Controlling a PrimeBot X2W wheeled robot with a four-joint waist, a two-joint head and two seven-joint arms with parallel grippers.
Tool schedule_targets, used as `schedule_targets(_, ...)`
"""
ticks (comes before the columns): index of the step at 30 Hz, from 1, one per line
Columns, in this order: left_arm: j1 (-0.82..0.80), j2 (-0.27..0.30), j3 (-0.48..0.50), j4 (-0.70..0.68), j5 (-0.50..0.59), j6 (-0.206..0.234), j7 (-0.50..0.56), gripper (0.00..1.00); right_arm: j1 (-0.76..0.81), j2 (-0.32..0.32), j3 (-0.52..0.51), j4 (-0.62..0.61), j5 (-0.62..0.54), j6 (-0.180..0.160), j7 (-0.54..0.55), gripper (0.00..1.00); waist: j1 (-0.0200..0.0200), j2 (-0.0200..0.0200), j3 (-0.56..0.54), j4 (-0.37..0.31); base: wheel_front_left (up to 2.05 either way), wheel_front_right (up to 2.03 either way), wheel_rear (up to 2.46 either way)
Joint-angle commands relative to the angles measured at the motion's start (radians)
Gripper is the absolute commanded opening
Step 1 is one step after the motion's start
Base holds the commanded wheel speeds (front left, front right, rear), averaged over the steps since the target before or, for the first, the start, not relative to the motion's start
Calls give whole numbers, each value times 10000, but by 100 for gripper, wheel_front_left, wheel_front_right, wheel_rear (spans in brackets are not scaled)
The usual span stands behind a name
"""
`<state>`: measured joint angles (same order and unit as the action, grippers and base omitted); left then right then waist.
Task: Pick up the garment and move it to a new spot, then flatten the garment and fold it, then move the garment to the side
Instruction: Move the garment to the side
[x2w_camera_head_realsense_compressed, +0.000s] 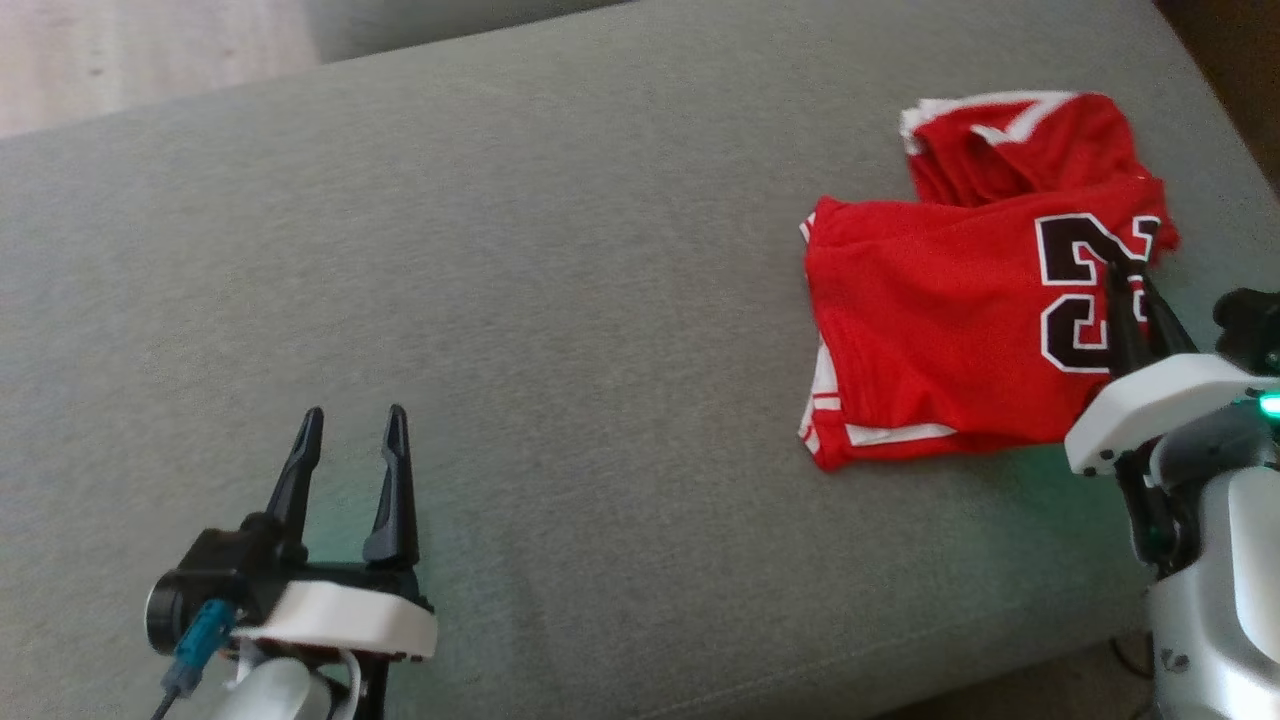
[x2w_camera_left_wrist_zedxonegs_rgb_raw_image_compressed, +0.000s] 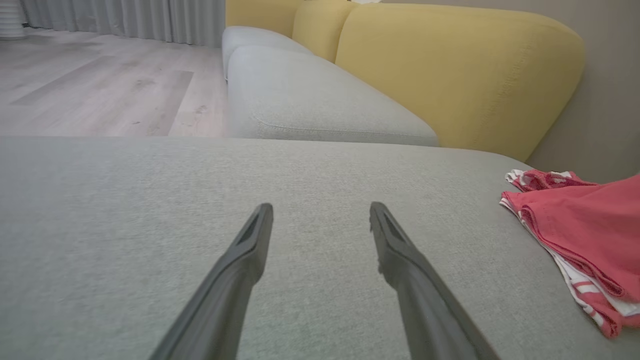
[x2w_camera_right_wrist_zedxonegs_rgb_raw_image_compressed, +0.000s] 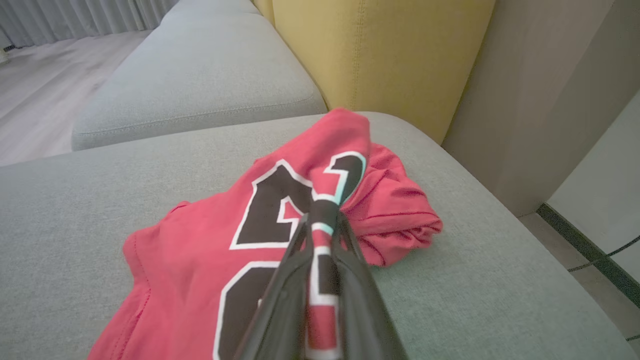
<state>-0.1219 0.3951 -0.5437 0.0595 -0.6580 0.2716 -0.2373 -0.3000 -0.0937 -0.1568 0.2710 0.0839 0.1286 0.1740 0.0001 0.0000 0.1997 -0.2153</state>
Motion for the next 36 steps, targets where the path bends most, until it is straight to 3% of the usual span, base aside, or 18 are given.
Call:
schedule_targets(1,-392,197,378,-313,107,6,18,100,-571,-129,275,-419,11,21,22,0,-1,0,197,-318,0,0,0)
schedule_targets(6,-477,171,278,-169,86,-94,56,100,-1034,-192,636,-284,20,21,85,0,-1,0,53,-245,0,0,0)
schedule_targets(13,-262,118,225,41,-9,-94,32,100,-2172,-552,588,860,120,21,266,0,-1,0,-454,457,0,0,0)
schedule_targets(21,89,156,227,-8,-92,-1,11,100,-3237,-1339,-674,2350,-143,21,79,0,-1,0,-808,1447,0,0,0)
schedule_targets(28,145,277,231,-194,-79,50,53,100,-3704,-2153,-1796,3111,-806,21,-254,0,-1,0,-581,1916,0,0,0)
schedule_targets(29,132,285,227,-211,-74,50,57,100,-3743,-2229,-1964,3253,-951,21,-312,12,-1,0,-539,1949,0,0,0)
schedule_targets(30,115,289,218,-221,-65,48,60,100,-3770,-2296,-2087,3415,-1107,21,-370,60,-1,0,-497,1978,0,0,0)
schedule_targets(31,97,284,202,-223,-55,49,63,100,-3775,-2316,-2216,3542,-1262,21,-463,100,-1,0,-473,2002,0,0,0)
schedule_targets(36,82,268,153,-216,-55,82,96,100,-3668,-2034,-2762,3822,-1800,21,-922,100,-1,0,-506,1998,0,0,0)
